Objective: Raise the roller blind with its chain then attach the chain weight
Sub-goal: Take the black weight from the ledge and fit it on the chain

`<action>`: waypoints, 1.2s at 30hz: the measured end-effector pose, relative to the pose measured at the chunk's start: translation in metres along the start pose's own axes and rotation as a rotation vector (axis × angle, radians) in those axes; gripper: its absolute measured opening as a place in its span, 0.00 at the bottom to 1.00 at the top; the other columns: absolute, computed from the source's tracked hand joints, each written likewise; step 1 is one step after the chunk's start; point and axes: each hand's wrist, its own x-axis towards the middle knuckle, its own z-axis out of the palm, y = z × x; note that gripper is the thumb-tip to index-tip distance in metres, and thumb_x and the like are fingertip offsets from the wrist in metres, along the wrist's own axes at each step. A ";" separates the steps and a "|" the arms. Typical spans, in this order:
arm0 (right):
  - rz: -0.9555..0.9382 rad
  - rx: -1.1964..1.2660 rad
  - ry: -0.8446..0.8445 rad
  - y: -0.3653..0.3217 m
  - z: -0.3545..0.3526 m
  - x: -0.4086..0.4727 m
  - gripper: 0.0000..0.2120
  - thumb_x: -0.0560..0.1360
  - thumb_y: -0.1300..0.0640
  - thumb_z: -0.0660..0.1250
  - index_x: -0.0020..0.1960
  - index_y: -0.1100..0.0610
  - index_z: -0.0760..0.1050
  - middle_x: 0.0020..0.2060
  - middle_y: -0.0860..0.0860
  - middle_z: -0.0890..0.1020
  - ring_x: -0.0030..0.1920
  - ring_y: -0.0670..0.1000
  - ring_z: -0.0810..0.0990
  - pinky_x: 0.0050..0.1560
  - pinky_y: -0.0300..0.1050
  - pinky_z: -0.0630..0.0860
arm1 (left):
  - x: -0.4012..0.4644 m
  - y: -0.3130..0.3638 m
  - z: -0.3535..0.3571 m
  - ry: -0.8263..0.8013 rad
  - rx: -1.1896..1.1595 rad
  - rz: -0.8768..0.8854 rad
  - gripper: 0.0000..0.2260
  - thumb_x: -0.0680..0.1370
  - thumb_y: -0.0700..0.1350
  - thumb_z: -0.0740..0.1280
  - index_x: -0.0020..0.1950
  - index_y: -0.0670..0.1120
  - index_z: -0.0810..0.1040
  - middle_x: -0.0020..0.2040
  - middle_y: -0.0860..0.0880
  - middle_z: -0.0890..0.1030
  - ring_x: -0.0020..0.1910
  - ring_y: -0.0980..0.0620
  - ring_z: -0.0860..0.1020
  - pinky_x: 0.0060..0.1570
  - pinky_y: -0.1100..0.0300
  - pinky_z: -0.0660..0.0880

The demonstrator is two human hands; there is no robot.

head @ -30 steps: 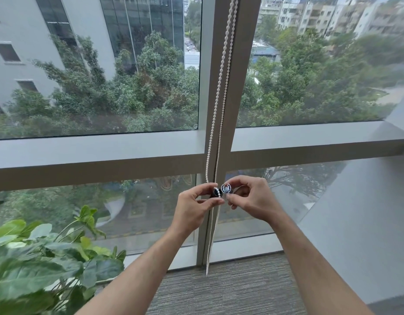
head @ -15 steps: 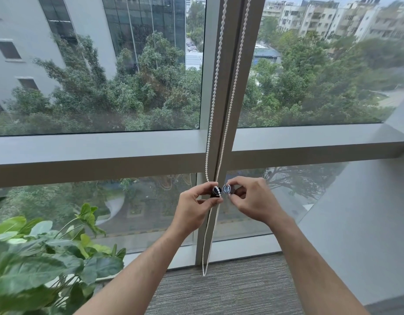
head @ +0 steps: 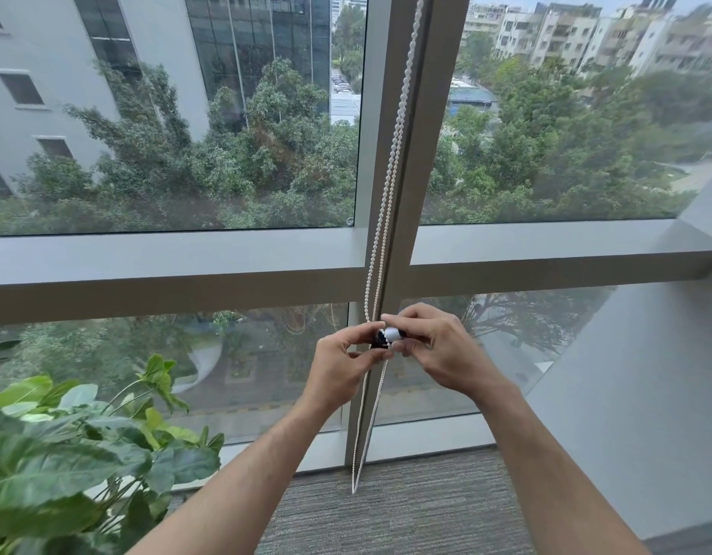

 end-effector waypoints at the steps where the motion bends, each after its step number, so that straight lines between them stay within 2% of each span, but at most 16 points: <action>1: -0.004 -0.002 -0.001 -0.001 0.001 0.000 0.19 0.75 0.67 0.72 0.65 0.59 0.79 0.49 0.50 0.80 0.46 0.43 0.78 0.51 0.34 0.74 | 0.000 -0.001 0.000 -0.001 -0.003 -0.002 0.18 0.70 0.36 0.77 0.57 0.49 0.83 0.50 0.49 0.86 0.51 0.53 0.83 0.50 0.49 0.82; 4: 0.012 0.011 0.038 -0.003 0.000 -0.002 0.20 0.74 0.66 0.73 0.65 0.57 0.79 0.48 0.47 0.82 0.45 0.39 0.80 0.51 0.33 0.75 | -0.001 -0.001 -0.001 -0.006 0.006 -0.009 0.18 0.69 0.36 0.78 0.58 0.45 0.84 0.50 0.48 0.86 0.51 0.53 0.83 0.51 0.48 0.82; 5: 0.027 0.028 0.051 -0.003 0.000 -0.002 0.19 0.73 0.65 0.74 0.63 0.56 0.79 0.47 0.48 0.83 0.44 0.41 0.81 0.50 0.34 0.76 | -0.001 -0.001 -0.001 -0.009 0.011 -0.008 0.18 0.69 0.37 0.78 0.58 0.45 0.84 0.50 0.49 0.86 0.51 0.53 0.83 0.50 0.48 0.82; 8: 0.012 0.016 0.076 -0.004 -0.002 -0.003 0.13 0.72 0.64 0.76 0.54 0.55 0.80 0.43 0.48 0.84 0.43 0.42 0.81 0.46 0.32 0.76 | -0.003 0.001 -0.001 -0.027 0.012 0.006 0.17 0.69 0.37 0.78 0.57 0.47 0.84 0.49 0.51 0.86 0.51 0.53 0.83 0.50 0.49 0.82; 12: -0.039 -0.014 0.075 -0.008 -0.001 -0.001 0.10 0.72 0.66 0.75 0.52 0.58 0.83 0.44 0.45 0.83 0.45 0.35 0.79 0.49 0.30 0.73 | -0.005 0.004 0.000 -0.054 0.011 0.032 0.16 0.69 0.39 0.78 0.54 0.54 0.85 0.49 0.54 0.87 0.50 0.54 0.83 0.50 0.51 0.83; 16: -0.088 0.007 0.046 -0.010 -0.001 -0.002 0.10 0.72 0.69 0.73 0.51 0.59 0.83 0.46 0.50 0.85 0.47 0.44 0.81 0.51 0.34 0.76 | -0.005 0.005 0.000 -0.058 0.012 0.038 0.17 0.69 0.39 0.78 0.55 0.53 0.85 0.48 0.54 0.87 0.50 0.55 0.84 0.49 0.53 0.83; 19: -0.097 0.020 0.049 -0.010 -0.001 -0.002 0.10 0.73 0.69 0.73 0.52 0.59 0.84 0.46 0.51 0.85 0.48 0.44 0.81 0.51 0.34 0.76 | -0.006 0.007 -0.001 -0.075 0.003 0.048 0.18 0.69 0.38 0.78 0.54 0.56 0.85 0.47 0.55 0.87 0.49 0.55 0.84 0.47 0.59 0.82; 24: -0.088 0.061 0.076 -0.007 0.001 -0.003 0.11 0.73 0.69 0.73 0.53 0.60 0.84 0.49 0.52 0.85 0.51 0.45 0.82 0.54 0.34 0.77 | -0.005 0.009 -0.001 -0.111 -0.087 0.036 0.17 0.71 0.35 0.76 0.54 0.53 0.85 0.45 0.50 0.87 0.45 0.53 0.84 0.46 0.56 0.82; 29: -0.056 0.105 0.082 -0.005 -0.001 0.001 0.11 0.73 0.69 0.73 0.54 0.61 0.85 0.49 0.51 0.85 0.51 0.48 0.83 0.55 0.39 0.79 | -0.002 0.012 -0.002 -0.173 -0.150 0.024 0.13 0.71 0.33 0.75 0.54 0.45 0.85 0.44 0.49 0.86 0.43 0.52 0.83 0.43 0.57 0.81; 36: -0.051 0.145 0.055 -0.005 -0.002 0.004 0.08 0.74 0.70 0.72 0.51 0.61 0.85 0.48 0.51 0.85 0.51 0.51 0.84 0.55 0.45 0.80 | 0.001 0.014 -0.005 -0.205 -0.208 -0.007 0.15 0.72 0.31 0.74 0.55 0.44 0.84 0.44 0.45 0.85 0.41 0.51 0.82 0.43 0.55 0.82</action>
